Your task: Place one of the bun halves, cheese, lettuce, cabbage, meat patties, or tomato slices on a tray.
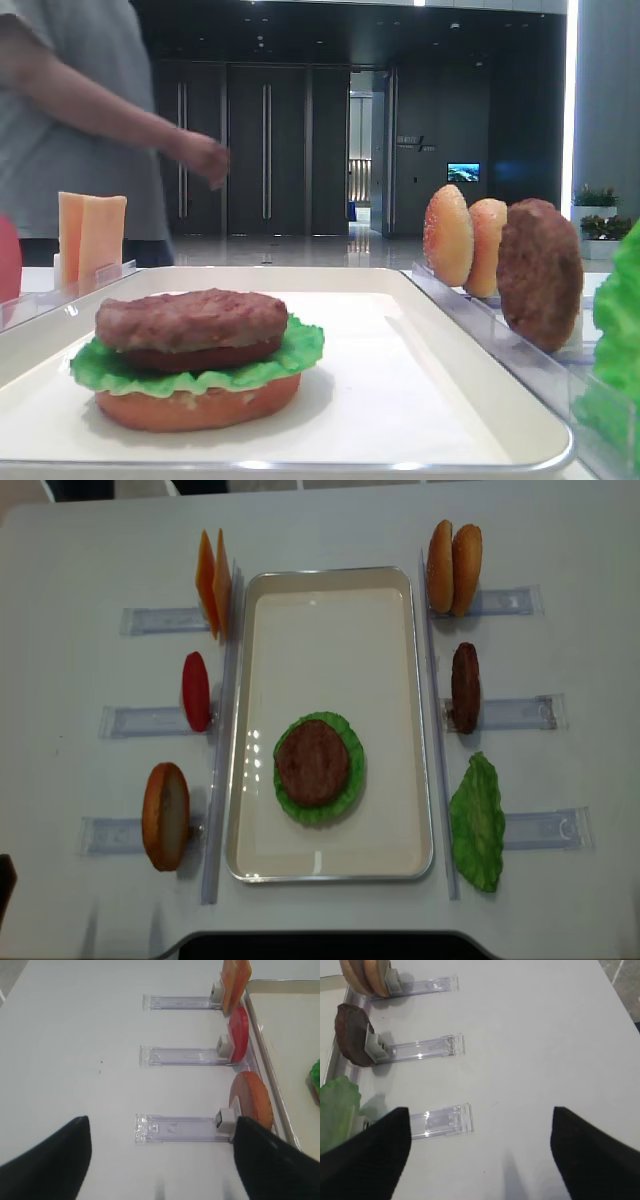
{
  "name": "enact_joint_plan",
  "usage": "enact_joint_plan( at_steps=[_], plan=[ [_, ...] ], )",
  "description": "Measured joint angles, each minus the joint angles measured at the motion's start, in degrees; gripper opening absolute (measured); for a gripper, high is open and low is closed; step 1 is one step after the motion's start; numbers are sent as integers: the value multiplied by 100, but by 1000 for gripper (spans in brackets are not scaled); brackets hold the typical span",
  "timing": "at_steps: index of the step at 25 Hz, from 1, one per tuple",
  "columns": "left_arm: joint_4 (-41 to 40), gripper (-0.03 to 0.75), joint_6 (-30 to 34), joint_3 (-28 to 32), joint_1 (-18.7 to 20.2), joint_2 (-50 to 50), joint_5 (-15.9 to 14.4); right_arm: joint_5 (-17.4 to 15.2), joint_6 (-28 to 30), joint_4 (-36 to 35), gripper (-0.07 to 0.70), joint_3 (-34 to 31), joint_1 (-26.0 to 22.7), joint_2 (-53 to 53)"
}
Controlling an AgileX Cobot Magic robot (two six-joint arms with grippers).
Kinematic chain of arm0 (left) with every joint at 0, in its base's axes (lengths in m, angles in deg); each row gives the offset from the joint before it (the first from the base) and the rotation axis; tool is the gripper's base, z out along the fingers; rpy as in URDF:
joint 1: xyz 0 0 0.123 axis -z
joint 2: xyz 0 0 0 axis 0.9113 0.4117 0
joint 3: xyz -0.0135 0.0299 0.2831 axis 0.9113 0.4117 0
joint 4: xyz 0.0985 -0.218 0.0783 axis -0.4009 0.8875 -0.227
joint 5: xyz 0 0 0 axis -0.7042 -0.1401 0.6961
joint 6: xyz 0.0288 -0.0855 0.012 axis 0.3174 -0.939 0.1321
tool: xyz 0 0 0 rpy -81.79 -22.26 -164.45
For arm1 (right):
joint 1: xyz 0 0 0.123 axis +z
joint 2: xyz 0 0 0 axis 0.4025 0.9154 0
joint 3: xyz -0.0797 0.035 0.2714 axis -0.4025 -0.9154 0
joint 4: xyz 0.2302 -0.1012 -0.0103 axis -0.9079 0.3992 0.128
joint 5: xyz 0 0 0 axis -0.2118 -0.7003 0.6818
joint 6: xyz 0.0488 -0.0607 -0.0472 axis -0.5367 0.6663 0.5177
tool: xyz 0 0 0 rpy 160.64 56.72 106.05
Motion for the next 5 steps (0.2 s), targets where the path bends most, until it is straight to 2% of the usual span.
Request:
enact_joint_plan(
  at_steps=[5],
  plan=[
    [0, 692, 0, 0, 0, 0, 0, 0, 0, 0, 547, 0, 0, 0]
  ],
)
